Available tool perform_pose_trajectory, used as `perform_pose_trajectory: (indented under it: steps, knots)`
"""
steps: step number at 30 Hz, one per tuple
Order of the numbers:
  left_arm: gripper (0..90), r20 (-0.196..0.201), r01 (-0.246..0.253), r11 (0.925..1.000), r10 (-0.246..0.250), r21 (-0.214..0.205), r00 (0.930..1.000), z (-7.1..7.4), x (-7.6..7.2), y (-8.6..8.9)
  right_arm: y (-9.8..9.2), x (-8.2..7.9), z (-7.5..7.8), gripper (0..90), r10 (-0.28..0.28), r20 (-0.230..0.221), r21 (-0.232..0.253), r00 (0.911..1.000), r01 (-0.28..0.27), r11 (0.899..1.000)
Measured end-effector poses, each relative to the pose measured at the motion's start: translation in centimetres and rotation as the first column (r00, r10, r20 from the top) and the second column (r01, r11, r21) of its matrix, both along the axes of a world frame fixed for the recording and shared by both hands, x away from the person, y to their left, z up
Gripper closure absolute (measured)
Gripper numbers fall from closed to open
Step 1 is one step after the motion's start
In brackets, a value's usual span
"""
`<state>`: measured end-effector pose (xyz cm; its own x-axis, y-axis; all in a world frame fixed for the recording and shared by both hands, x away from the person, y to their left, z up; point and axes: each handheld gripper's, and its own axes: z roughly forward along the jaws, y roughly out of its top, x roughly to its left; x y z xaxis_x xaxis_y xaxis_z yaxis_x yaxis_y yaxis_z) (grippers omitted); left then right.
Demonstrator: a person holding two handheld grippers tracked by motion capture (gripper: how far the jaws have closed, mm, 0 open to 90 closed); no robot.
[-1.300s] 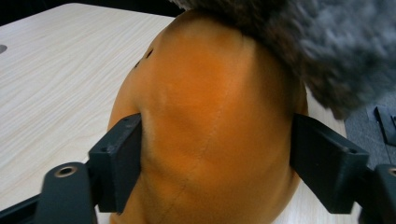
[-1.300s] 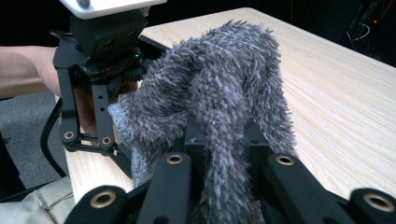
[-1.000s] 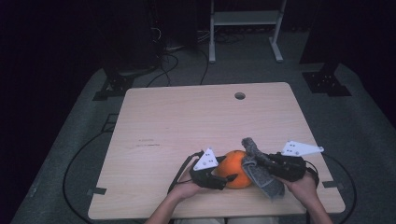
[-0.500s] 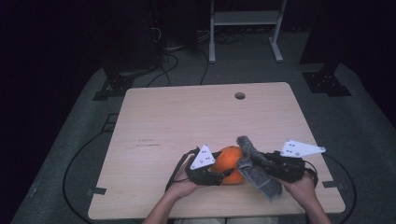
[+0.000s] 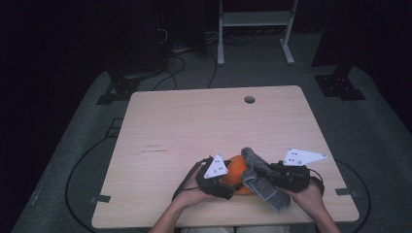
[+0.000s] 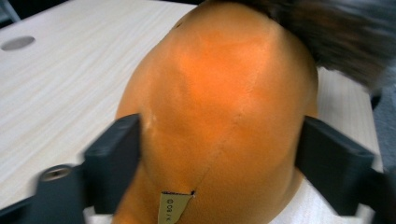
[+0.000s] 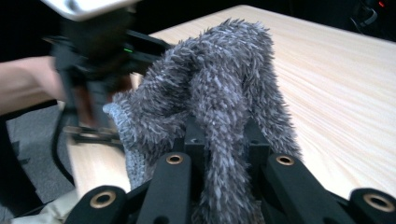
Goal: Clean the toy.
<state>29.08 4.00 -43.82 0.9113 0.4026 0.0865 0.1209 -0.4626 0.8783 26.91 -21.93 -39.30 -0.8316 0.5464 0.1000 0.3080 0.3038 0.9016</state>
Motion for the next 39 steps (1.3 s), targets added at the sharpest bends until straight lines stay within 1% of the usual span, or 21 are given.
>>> perform_pose_trajectory:
  steps: [2, 3, 5, 7, 9, 10, 12, 14, 16, 17, 19, 21, 23, 24, 25, 26, 27, 29, 33, 35, 39]
  knots:
    - [30.0, 0.039, -0.001, 0.9999, 0.000, 0.016, 0.9992, 0.2, -0.4, -0.1, 1.0, -0.3, 0.4, 76.6, 0.026, 0.024, -0.012, 0.9994, -0.025, 1.000]
    - [31.7, 0.056, 0.001, 0.9999, -0.002, 0.012, 0.9984, 0.4, -0.5, 0.1, 1.0, -0.2, 0.4, 76.6, 0.027, 0.017, -0.003, 0.9995, -0.027, 1.000]
    - [35.1, 0.057, 0.002, 0.9999, -0.002, -0.010, 0.9984, 0.5, -0.5, 0.4, 0.2, 0.5, -0.2, 76.7, 0.018, -0.004, 0.043, 0.9998, -0.018, 0.999]
    - [36.3, 0.053, -0.014, 0.9996, 0.015, -0.025, 0.9985, 0.6, -0.3, 0.6, -1.3, 1.3, -1.1, 76.7, -0.028, -0.042, 0.077, 0.9987, 0.031, 0.997]
    - [37.2, 0.074, -0.033, 0.9991, 0.035, -0.028, 0.9967, 0.9, -0.4, 0.7, -2.5, 1.9, -1.7, 76.8, -0.097, -0.067, 0.072, 0.9930, 0.102, 0.992]
    - [37.5, 0.084, -0.043, 0.9987, 0.045, -0.029, 0.9954, 1.2, -0.3, 0.8, -2.8, 2.0, -1.7, 76.8, -0.125, -0.074, 0.055, 0.9894, 0.129, 0.990]
    - [37.7, 0.107, -0.083, 0.9962, 0.085, -0.029, 0.9906, 1.6, -0.2, 1.1, -2.9, 1.9, -1.4, 76.8, -0.139, -0.064, 0.066, 0.9882, 0.143, 0.987]
    - [37.5, 0.147, -0.132, 0.9913, 0.131, -0.005, 0.9804, 1.7, -0.1, 1.1, -2.0, 2.0, -0.8, 76.8, -0.118, -0.038, 0.061, 0.9922, 0.121, 0.991]
    - [37.1, 0.179, -0.163, 0.9855, 0.152, 0.046, 0.9719, 1.4, -0.1, 1.1, -1.0, 2.4, -0.4, 76.8, -0.108, -0.020, 0.047, 0.9939, 0.109, 0.993]
    - [36.6, 0.185, -0.171, 0.9825, 0.155, 0.073, 0.9704, 1.1, -0.1, 0.9, -0.4, 2.7, -0.2, 76.8, -0.103, -0.027, 0.050, 0.9944, 0.104, 0.993]
    - [35.9, 0.185, -0.147, 0.9860, 0.130, 0.080, 0.9740, 0.8, -0.4, 0.8, 0.6, 3.4, 0.0, 76.7, -0.088, -0.025, 0.039, 0.9958, 0.089, 0.995]
    - [32.8, 0.162, -0.093, 0.9903, 0.075, 0.104, 0.9839, 1.0, -0.6, 0.7, 1.3, 4.0, 0.1, 76.7, -0.079, -0.031, 0.031, 0.9964, 0.080, 0.996]
    - [30.6, 0.103, -0.021, 0.9977, 0.014, 0.064, 0.9946, 1.4, -0.6, 1.1, 1.5, 4.7, -0.4, 76.6, -0.077, -0.065, 0.016, 0.9949, 0.078, 0.997]
    - [29.6, 0.088, 0.000, 0.9992, -0.003, 0.040, 0.9961, 1.6, -0.5, 1.5, 1.4, 4.8, -0.8, 76.6, -0.077, -0.083, 0.006, 0.9935, 0.078, 0.997]
    - [28.5, 0.081, 0.000, 0.9999, -0.001, 0.011, 0.9967, 1.8, -0.4, 1.9, 1.2, 4.7, -1.2, 76.6, -0.075, -0.092, -0.001, 0.9929, 0.076, 0.997]
    - [27.3, 0.060, -0.021, 0.9990, 0.023, -0.039, 0.9979, 2.0, -0.1, 2.3, 0.9, 4.6, -1.5, 76.6, -0.071, -0.100, 0.001, 0.9925, 0.071, 0.997]
    - [25.4, 0.036, -0.039, 0.9969, 0.042, -0.069, 0.9985, 2.1, 0.2, 2.5, 0.6, 4.4, -1.9, 76.6, -0.066, -0.110, 0.011, 0.9917, 0.067, 0.998]
    - [23.4, 0.007, -0.059, 0.9936, 0.060, -0.097, 0.9982, 1.9, 0.7, 2.5, 0.3, 3.7, -2.3, 76.6, -0.046, -0.111, 0.001, 0.9927, 0.046, 0.999]
    - [22.9, -0.023, -0.037, 0.9977, 0.036, -0.056, 0.9991, 1.0, 0.8, 1.7, -0.2, 2.8, -2.7, 76.1, -0.021, -0.087, -0.006, 0.9960, 0.021, 1.000]
    - [23.9, -0.042, -0.028, 0.9980, 0.025, -0.056, 0.9988, 0.7, 0.7, 1.7, -0.7, 2.6, -2.9, 76.0, -0.023, -0.082, -0.023, 0.9964, 0.021, 1.000]
    - [25.5, -0.073, 0.011, 0.9997, -0.013, -0.022, 0.9972, 0.7, 0.6, 1.9, -1.8, 2.4, -3.5, 76.1, -0.040, -0.102, -0.041, 0.9940, 0.036, 0.999]
